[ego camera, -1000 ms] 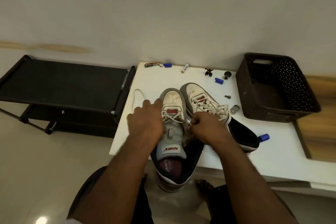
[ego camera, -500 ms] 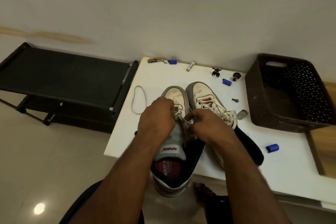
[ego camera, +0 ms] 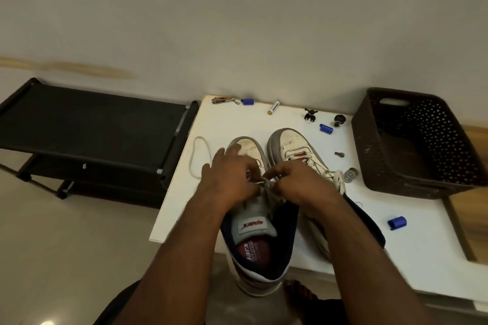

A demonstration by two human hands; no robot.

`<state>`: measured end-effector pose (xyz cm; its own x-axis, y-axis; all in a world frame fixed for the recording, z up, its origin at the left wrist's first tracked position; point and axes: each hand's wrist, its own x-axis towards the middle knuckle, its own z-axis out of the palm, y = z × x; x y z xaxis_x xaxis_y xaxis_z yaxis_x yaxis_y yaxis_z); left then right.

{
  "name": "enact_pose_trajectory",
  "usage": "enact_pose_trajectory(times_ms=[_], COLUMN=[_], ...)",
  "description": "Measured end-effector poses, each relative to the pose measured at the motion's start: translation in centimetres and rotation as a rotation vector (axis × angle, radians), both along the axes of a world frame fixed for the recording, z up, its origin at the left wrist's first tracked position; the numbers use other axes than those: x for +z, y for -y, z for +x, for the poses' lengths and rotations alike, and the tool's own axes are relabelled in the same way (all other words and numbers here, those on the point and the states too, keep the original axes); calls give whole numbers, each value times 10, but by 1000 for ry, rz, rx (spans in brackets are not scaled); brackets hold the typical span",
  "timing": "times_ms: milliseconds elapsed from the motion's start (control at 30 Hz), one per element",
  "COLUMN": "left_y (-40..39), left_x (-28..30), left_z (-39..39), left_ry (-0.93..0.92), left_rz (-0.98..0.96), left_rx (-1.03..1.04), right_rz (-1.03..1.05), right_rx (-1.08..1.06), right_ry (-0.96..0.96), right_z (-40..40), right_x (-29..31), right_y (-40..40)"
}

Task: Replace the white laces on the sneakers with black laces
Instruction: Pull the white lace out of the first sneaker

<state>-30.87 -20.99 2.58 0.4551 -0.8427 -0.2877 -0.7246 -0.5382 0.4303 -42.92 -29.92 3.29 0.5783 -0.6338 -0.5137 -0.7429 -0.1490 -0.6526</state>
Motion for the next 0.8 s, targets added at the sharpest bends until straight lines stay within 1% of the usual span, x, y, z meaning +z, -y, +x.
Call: enact_pose_trajectory(times_ms=[33,100,133,167,200,267,300,333,367,400,433,467,500,533,567,600,633,667,700,733,800], left_y=[2,5,6,6,4,-1,-3,-4,-5,-5,-6,-5,-4,-4,-2,0,2,3,4,5,7], left_x=[-1,-2,-3,-5,-5,-2,0,1,2,3,5,4,3,2,2,2,2,0,-3,-3,-2], left_z=[-2,-5,-4,-1,3,14,19,24,27,28,26,25,21,17,12,8,4,2,1,1,2], left_ry=[22,78,90,65,4,-149,-173,-170,-156,-153,-138,-58,38,98,94,40,-11,-25,1,37,69], left_rz=[37,20,-28,-115,-245,-562,-713,-821,-882,-908,-907,-861,-729,-544,-361,-198,-64,37,109,142,133], left_rx=[0,-4,17,81,196,518,678,809,909,967,976,919,785,611,435,287,186,130,107,100,111], right_rz=[-1,-9,-15,-19,-20,-12,-11,-14,-21,-28,-35,-39,-44,-48,-54,-60,-67,-73,-78,-81,-91], right_rx=[9,19,22,24,29,45,51,50,44,37,29,24,24,28,34,40,45,49,46,41,38], right_ry=[-7,-7,-4,-3,-4,-8,-11,-12,-11,-12,-13,-15,-16,-16,-15,-14,-14,-17,-21,-26,-38], right_z=[1,2,1,0,-1,-2,-1,-1,-1,0,0,-1,-1,-1,-2,-2,-2,-1,-1,-1,0], right_x=[0,0,0,-1,0,1,1,2,2,2,2,1,1,2,1,1,1,1,0,0,1], right_y=[3,6,7,7,7,6,6,5,5,4,2,1,0,0,0,-1,-1,-1,-2,-2,-3])
